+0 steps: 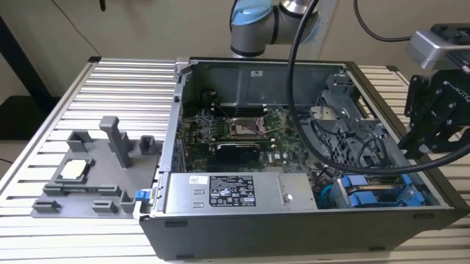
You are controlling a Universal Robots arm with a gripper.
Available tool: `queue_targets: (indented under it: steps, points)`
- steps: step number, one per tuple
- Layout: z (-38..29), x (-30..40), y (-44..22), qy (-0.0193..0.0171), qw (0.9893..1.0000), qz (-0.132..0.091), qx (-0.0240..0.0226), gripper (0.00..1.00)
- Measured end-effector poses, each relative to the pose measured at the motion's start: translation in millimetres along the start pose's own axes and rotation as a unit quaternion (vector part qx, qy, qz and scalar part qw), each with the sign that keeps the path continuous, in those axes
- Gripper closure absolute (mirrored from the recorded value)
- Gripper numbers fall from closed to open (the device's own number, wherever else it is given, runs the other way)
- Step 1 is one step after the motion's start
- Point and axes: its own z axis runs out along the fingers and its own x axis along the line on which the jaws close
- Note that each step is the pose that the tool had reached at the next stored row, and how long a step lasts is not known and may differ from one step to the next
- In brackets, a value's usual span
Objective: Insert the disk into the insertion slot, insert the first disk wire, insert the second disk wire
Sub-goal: 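Insert the first disk wire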
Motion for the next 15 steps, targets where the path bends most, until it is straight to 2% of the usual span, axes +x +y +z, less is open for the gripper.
queue_targets:
  steps: [11,15]
  points:
    - [0.6,-32.5,1.3,-0.0001,1.0,0.0,0.0,0.74]
    - [0.9,-38.1,2.3,-0.0001,1.0,0.0,0.0,0.74]
